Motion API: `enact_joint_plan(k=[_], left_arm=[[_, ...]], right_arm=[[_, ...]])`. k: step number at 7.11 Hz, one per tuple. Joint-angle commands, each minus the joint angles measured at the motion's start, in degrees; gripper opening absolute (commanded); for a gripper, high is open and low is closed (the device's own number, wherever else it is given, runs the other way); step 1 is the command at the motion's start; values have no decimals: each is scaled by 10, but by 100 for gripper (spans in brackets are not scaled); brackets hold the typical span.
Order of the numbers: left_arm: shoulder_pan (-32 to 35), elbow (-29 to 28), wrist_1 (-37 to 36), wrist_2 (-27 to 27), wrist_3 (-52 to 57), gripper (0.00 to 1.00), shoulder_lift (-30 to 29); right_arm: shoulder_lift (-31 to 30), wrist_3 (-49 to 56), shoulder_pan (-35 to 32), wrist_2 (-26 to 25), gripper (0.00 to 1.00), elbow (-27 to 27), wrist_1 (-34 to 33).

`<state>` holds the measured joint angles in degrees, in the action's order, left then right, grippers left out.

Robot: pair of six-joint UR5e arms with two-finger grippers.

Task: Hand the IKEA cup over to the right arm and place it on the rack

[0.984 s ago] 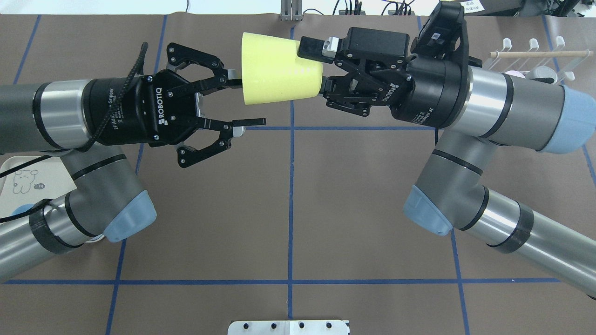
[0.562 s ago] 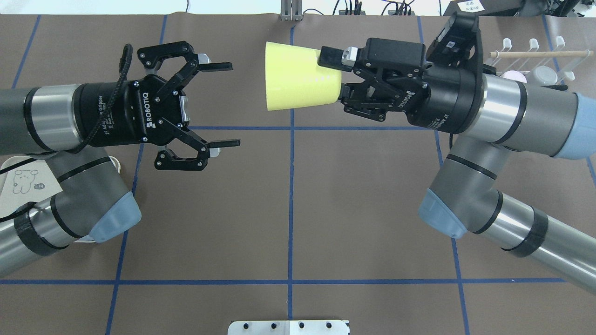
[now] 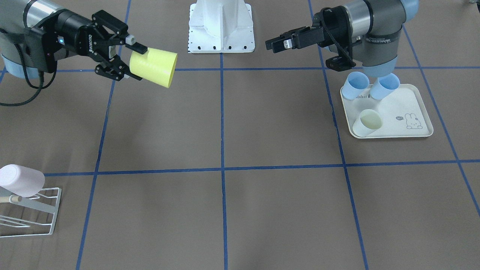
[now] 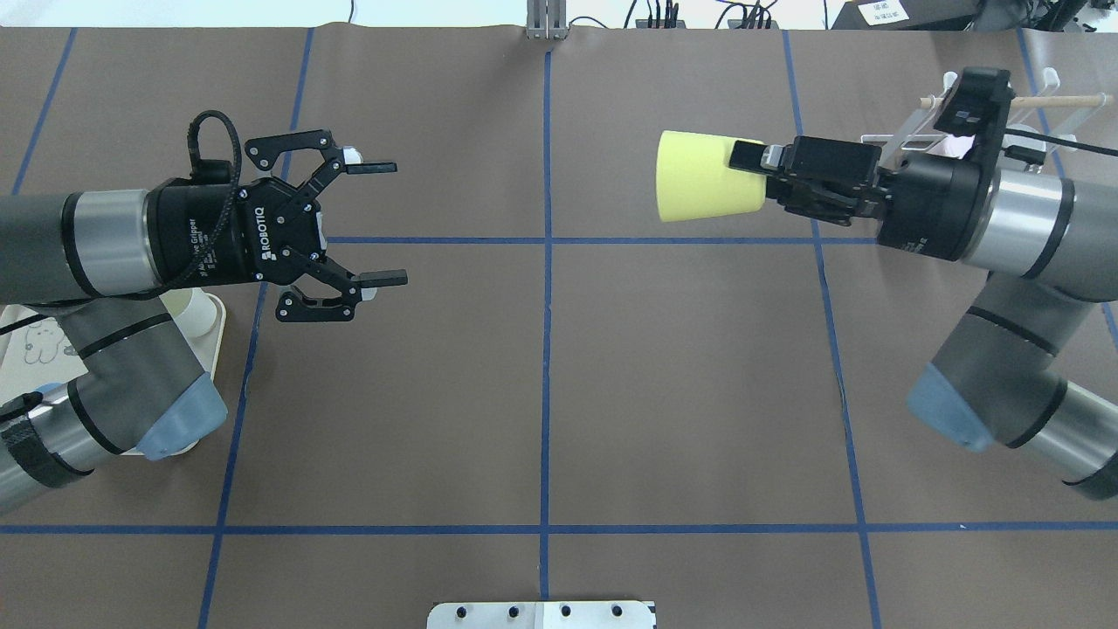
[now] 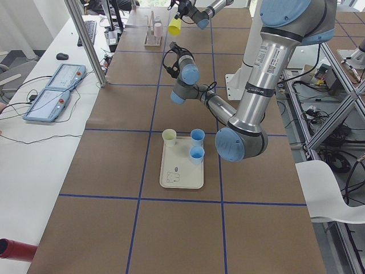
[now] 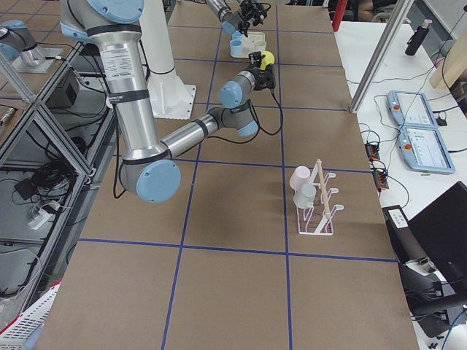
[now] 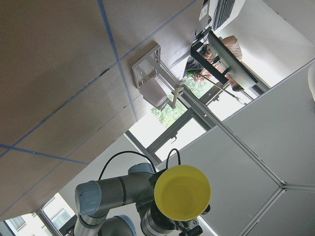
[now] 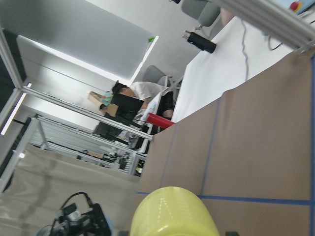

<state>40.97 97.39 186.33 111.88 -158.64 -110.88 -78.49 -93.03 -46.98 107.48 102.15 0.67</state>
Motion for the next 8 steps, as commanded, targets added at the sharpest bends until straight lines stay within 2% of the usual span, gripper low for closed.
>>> enact_joint_plan(k=[1, 2, 3, 4, 6, 8], left_arm=[[-1, -26, 0, 0, 10, 100, 1], [-4, -33, 0, -2, 10, 100, 0], [-4, -47, 0, -2, 10, 100, -3], [-5, -51, 0, -3, 10, 100, -4], [-4, -56, -2, -3, 24, 100, -4], [-1, -59, -3, -3, 70, 100, -1]], right_arm=[[-46, 73, -135, 138, 30, 2, -99], [-58, 125, -207, 210, 30, 1, -149], [-73, 217, -258, 256, 30, 1, -216], [-97, 327, -295, 275, 30, 1, -270], [-138, 530, -349, 277, 30, -5, -388], [-125, 747, -386, 267, 30, -6, -569]])
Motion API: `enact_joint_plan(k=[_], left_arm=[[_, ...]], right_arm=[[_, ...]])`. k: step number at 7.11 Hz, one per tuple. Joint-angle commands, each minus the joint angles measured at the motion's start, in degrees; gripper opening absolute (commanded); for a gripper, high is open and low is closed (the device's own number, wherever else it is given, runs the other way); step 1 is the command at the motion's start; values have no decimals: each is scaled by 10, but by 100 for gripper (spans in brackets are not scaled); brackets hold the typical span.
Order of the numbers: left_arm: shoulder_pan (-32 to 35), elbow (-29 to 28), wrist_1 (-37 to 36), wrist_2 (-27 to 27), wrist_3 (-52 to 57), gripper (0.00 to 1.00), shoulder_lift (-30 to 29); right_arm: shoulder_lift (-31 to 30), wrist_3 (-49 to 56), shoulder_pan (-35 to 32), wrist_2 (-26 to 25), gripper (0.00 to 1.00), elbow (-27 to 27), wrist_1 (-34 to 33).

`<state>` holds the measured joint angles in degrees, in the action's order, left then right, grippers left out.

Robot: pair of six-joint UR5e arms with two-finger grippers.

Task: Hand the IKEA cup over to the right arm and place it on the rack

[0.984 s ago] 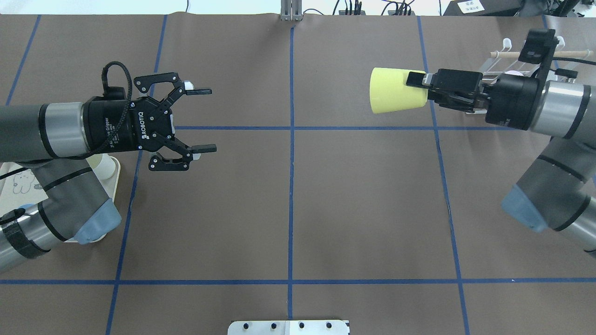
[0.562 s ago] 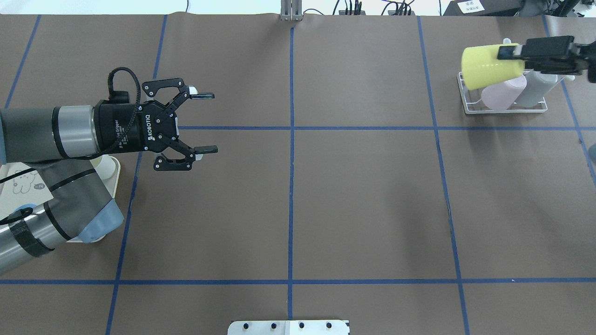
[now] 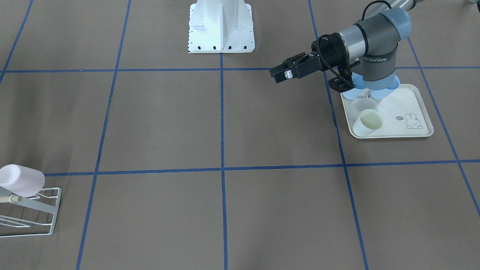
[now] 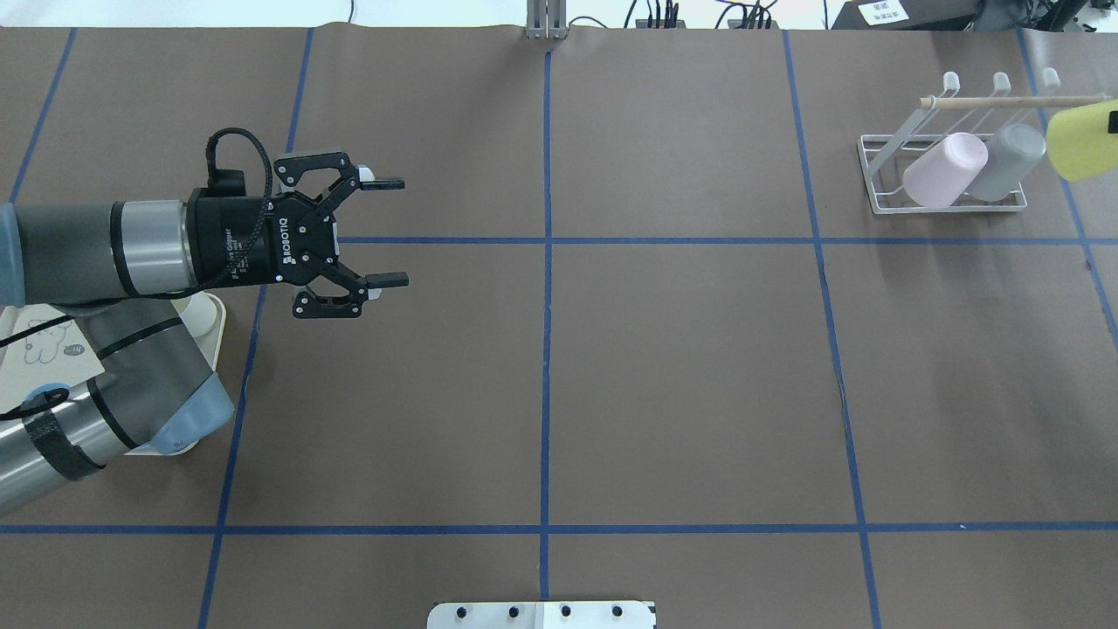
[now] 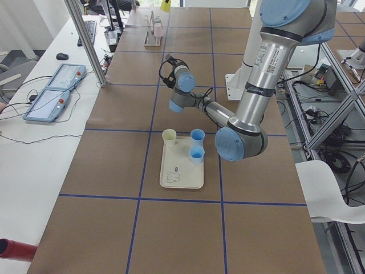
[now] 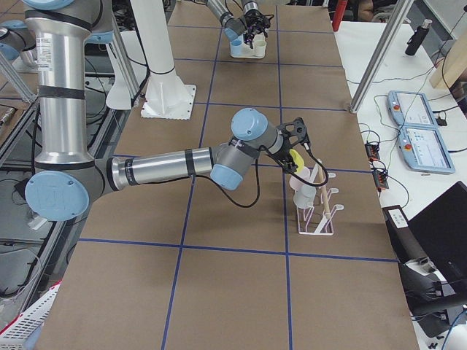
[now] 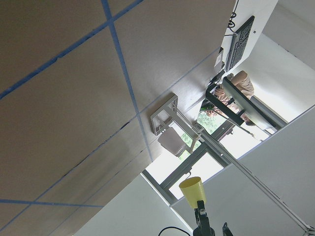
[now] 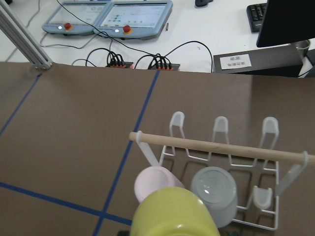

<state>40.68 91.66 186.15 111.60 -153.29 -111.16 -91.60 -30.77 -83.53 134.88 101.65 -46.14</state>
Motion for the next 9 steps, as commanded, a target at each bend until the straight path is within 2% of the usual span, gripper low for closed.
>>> enact_joint_plan(k=[1, 2, 4, 5, 9], left_arm=[[4, -2, -3, -1, 18, 100, 2], [4, -5, -10, -1, 18, 100, 2], [3, -6, -10, -1, 18, 100, 2], [3, -8, -10, -1, 18, 100, 1], [2, -9, -15, 0, 18, 100, -1]], right_arm=[[43, 179, -22, -27, 30, -12, -186], [91, 195, -22, -40, 30, -42, -249], [165, 199, -22, -39, 31, -162, -251], [183, 199, -21, -38, 31, -199, -249], [180, 194, -20, -7, 33, -200, -252]])
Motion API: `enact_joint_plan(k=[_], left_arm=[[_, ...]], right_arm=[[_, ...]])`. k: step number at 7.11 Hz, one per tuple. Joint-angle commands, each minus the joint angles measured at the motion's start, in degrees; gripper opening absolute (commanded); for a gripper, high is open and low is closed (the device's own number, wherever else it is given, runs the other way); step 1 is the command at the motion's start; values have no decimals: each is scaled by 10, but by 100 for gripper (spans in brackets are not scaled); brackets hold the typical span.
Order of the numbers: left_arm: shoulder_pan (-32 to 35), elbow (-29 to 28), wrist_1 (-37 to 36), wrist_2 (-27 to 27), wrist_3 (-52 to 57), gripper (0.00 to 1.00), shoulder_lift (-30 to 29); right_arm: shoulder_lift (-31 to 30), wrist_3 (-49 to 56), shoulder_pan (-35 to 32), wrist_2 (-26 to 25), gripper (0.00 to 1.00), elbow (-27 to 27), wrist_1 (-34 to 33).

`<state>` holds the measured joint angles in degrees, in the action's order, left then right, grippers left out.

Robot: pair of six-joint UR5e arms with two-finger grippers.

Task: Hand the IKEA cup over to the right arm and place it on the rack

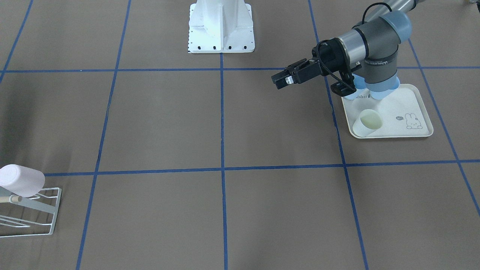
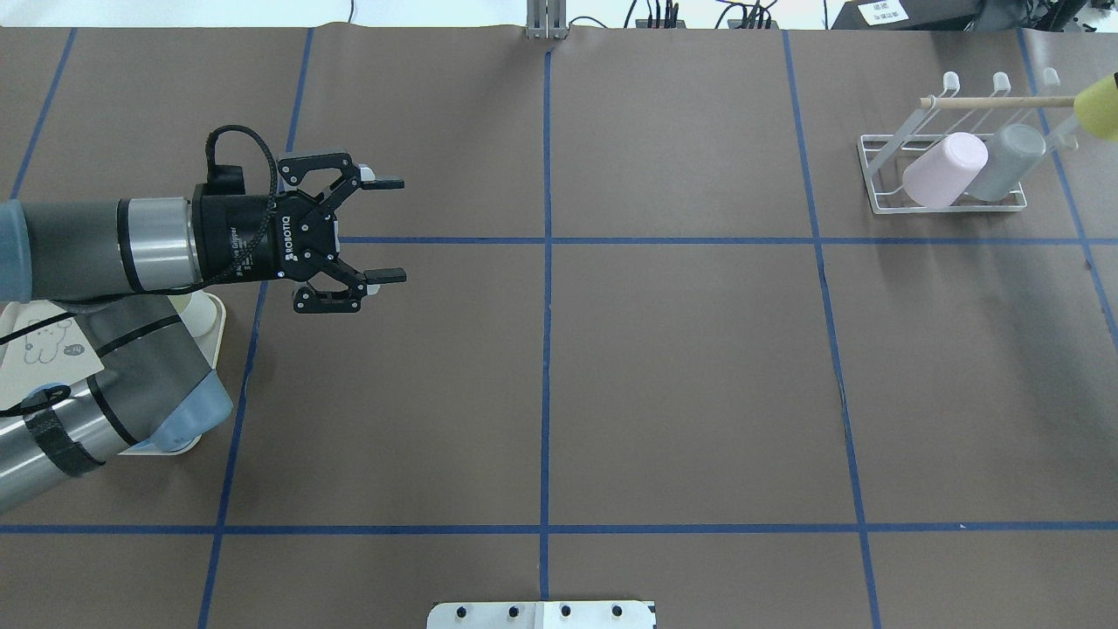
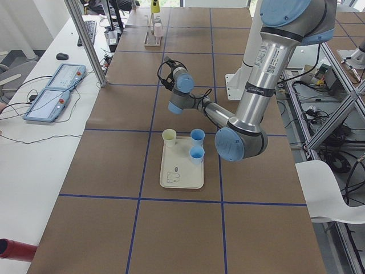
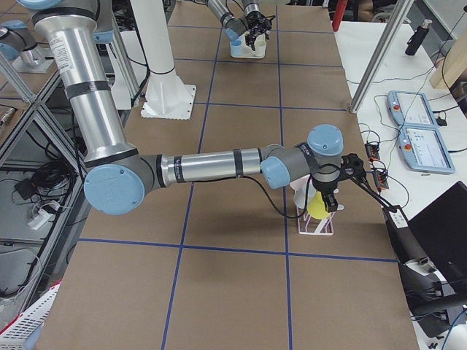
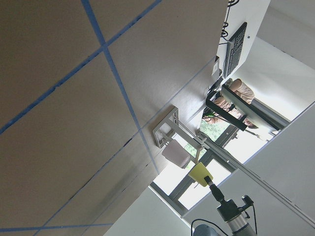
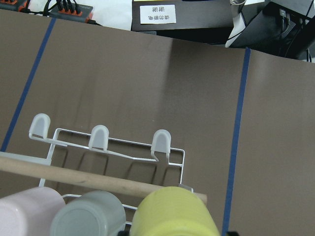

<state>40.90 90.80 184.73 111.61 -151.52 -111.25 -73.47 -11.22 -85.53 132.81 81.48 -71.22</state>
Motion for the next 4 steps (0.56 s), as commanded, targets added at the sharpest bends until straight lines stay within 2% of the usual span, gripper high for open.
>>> enact_joint_plan(k=[1, 4], left_arm=[[0, -2, -1, 0, 0, 100, 1], [-1, -6, -1, 0, 0, 100, 0]], right_arm=[[-1, -5, 0, 24, 33, 4, -3], [-4, -3, 10, 19, 33, -8, 2]])
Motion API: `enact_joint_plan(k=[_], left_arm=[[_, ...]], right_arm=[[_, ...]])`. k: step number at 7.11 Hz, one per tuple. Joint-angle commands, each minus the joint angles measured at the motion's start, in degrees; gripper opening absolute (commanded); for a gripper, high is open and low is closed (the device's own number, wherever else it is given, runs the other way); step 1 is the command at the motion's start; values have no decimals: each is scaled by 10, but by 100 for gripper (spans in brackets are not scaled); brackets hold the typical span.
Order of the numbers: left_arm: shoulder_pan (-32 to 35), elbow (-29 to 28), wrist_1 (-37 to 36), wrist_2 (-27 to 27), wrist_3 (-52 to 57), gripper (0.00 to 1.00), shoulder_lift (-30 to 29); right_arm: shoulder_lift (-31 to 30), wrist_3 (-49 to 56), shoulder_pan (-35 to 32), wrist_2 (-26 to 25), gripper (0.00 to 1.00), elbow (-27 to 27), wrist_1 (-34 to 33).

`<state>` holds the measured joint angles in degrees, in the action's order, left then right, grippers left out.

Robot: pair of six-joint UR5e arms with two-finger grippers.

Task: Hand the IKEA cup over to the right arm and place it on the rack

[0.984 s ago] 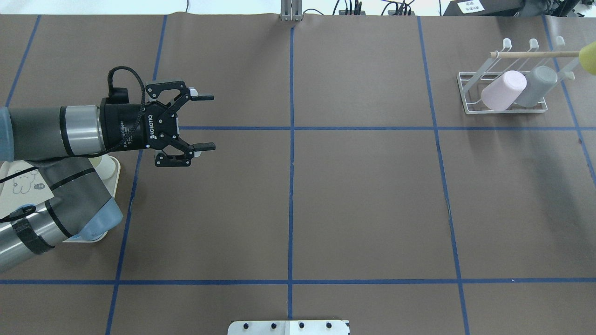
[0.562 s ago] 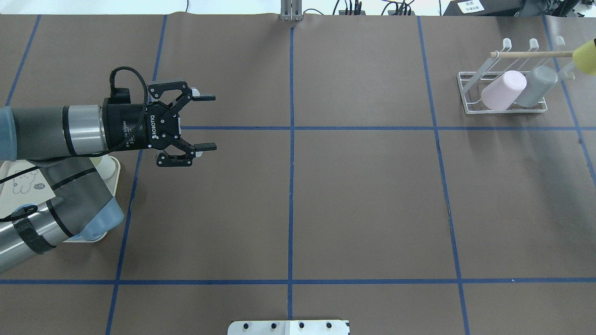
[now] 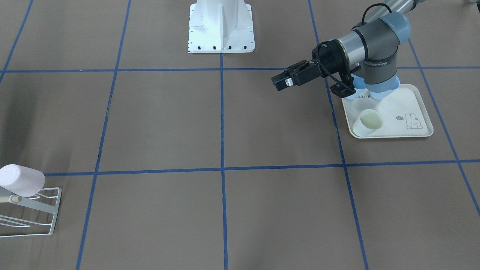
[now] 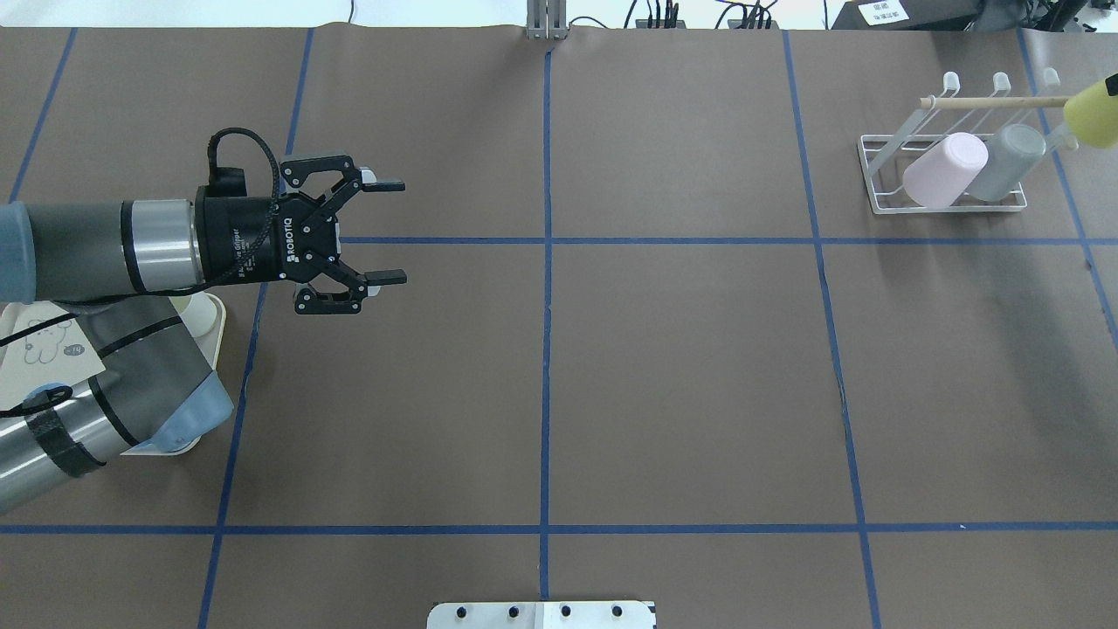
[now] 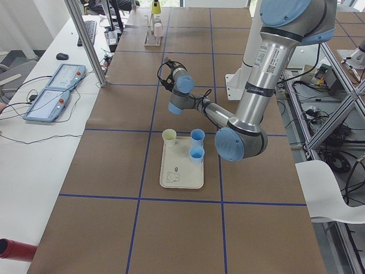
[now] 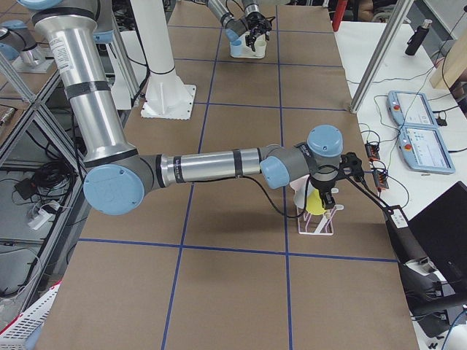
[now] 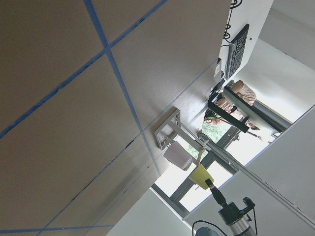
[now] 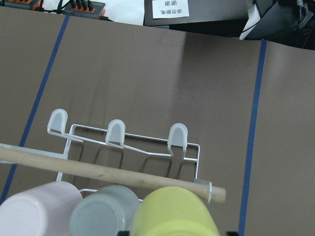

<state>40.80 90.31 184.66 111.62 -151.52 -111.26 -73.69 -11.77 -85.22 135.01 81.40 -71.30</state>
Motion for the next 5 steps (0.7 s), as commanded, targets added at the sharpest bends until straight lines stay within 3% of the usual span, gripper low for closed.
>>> enact_joint_plan(k=[1, 5], left_arm=[[0, -1, 0, 0, 0, 100, 0], [-1, -4, 0, -1, 0, 100, -1]], right_arm=[[-2, 0, 14, -4, 33, -10, 4], [-3, -1, 16, 2, 33, -10, 2]])
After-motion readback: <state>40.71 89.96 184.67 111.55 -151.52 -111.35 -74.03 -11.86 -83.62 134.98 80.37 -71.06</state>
